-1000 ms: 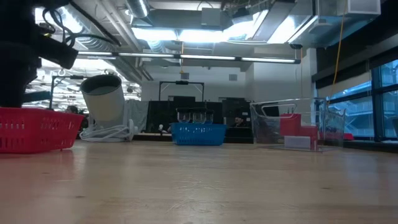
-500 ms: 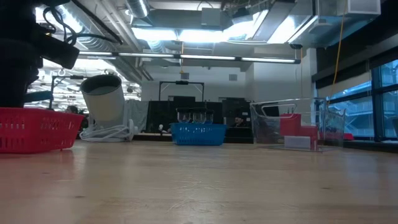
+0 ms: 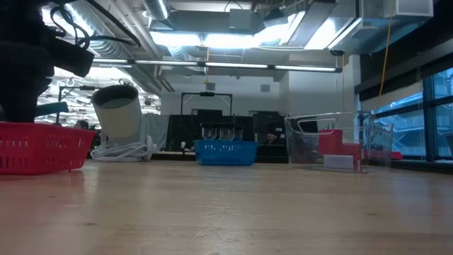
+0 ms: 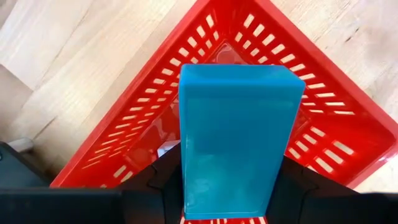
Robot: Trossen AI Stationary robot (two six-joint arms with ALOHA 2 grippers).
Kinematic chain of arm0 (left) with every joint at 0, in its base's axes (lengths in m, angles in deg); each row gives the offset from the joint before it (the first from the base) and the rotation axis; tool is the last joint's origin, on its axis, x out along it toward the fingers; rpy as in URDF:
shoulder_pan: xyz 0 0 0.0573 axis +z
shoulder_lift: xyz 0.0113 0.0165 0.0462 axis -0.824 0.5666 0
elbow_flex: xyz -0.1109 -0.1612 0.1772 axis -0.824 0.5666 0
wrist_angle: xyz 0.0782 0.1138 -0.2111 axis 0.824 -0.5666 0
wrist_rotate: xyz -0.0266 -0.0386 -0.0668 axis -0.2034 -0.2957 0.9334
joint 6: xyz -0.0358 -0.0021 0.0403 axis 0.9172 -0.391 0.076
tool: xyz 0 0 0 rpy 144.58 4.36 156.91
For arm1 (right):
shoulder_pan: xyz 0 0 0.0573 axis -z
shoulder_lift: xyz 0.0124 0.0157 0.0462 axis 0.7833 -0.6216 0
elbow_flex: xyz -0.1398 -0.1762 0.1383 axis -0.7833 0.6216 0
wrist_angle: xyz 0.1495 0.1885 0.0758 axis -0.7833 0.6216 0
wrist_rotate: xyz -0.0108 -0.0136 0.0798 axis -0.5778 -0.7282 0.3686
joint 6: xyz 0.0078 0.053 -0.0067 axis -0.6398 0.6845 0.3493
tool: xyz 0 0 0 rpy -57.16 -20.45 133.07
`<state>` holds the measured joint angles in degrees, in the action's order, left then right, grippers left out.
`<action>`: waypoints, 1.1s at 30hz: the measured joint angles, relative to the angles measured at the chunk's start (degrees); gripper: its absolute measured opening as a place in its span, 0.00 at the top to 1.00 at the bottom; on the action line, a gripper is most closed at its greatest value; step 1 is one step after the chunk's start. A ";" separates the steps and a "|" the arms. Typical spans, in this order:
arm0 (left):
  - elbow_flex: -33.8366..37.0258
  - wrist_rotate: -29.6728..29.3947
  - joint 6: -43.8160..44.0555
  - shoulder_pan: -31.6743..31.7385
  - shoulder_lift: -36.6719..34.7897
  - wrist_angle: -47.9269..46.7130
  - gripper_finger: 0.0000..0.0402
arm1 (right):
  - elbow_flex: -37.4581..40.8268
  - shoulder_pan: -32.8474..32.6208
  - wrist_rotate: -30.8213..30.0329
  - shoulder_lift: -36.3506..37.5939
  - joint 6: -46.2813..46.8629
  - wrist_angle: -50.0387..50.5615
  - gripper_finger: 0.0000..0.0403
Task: Pick & Place Office items
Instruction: Put the blue digital alarm clock into the red basket, then return to Home Position
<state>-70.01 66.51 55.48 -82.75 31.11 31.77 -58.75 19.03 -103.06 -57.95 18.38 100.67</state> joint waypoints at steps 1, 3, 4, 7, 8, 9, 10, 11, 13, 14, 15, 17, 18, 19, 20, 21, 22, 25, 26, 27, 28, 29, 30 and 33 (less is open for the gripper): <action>0.00 0.00 0.04 0.00 0.02 0.02 0.61 | 0.00 0.00 0.00 0.00 0.00 0.00 0.21; 0.00 -0.46 0.15 0.00 0.19 0.12 0.61 | 0.00 0.00 0.00 0.00 0.00 0.00 0.21; 0.00 -0.98 0.48 0.00 0.45 0.16 0.61 | 0.00 0.00 0.02 0.00 0.00 0.00 0.21; 0.00 -1.66 0.93 0.00 1.76 0.92 0.61 | 0.00 0.00 0.01 0.00 0.00 0.00 0.21; 0.00 -1.62 0.64 0.00 2.28 1.67 0.61 | 0.00 0.00 0.00 0.00 0.00 0.00 0.21; 0.00 -1.51 0.04 0.00 2.64 2.49 0.61 | 0.00 0.00 0.00 0.00 0.00 0.00 0.21; 0.00 -1.21 -0.51 0.00 3.05 3.32 0.61 | 0.00 0.00 0.00 0.00 0.00 0.00 0.21; 0.00 -0.99 -0.90 0.00 3.44 3.95 0.61 | 0.00 0.00 0.02 0.00 0.02 0.00 0.21; 0.00 -0.74 -1.42 0.00 4.25 4.45 0.61 | 0.00 0.00 0.02 0.00 0.33 0.00 0.21; 0.00 -0.74 -1.49 0.00 4.61 4.45 0.61 | 0.00 0.00 0.01 0.00 0.63 0.00 0.21; 0.00 -0.69 -1.53 0.00 4.88 4.44 0.61 | 0.00 0.00 0.01 0.00 1.04 0.00 0.21; 0.00 -0.48 -1.64 0.00 5.42 4.44 0.61 | 0.00 0.00 0.02 0.00 1.22 0.00 0.21; 0.00 -0.12 -2.09 0.00 5.57 4.38 0.61 | 0.00 0.00 0.02 0.00 1.31 0.00 0.21; 0.00 0.07 -2.61 0.00 5.54 4.37 0.60 | 0.00 0.00 0.02 0.00 1.31 0.00 0.21; 0.00 0.22 -2.93 0.00 5.51 4.43 0.59 | 0.00 0.00 0.02 0.00 1.31 0.00 0.21; 0.00 0.38 -3.07 0.00 5.53 4.40 0.58 | 0.00 0.00 0.02 0.00 1.31 0.00 0.21; 0.00 0.44 -3.10 0.00 5.53 4.34 0.57 | 0.00 0.01 0.02 0.00 1.31 0.00 0.21; 0.00 0.46 -3.13 0.00 5.52 4.33 0.54 | 0.00 0.00 0.02 0.00 1.31 -0.02 0.21; 0.00 0.46 -3.13 0.00 5.51 4.35 0.53 | 0.00 0.01 0.02 0.00 1.31 -0.01 0.21; 0.00 0.48 -3.13 0.00 5.51 4.35 0.53 | 0.00 0.00 0.02 0.00 1.31 0.00 0.21; 0.00 0.47 -3.13 0.00 5.51 4.35 0.52 | 0.00 0.00 0.02 0.00 1.31 0.00 0.21; 0.00 0.48 -3.13 0.00 5.51 4.35 0.51 | 0.00 0.00 0.02 0.00 1.31 0.00 0.21; 0.00 0.50 -3.13 0.00 5.51 4.27 0.51 | 0.00 0.00 0.02 0.00 1.31 -0.01 0.21; 0.00 1.40 -3.64 0.00 5.46 4.18 0.49 | 0.00 0.00 0.02 0.00 1.31 0.00 0.21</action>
<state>-70.01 67.91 51.84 -82.75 36.56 35.95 -58.75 19.03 -103.04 -57.95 19.69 100.67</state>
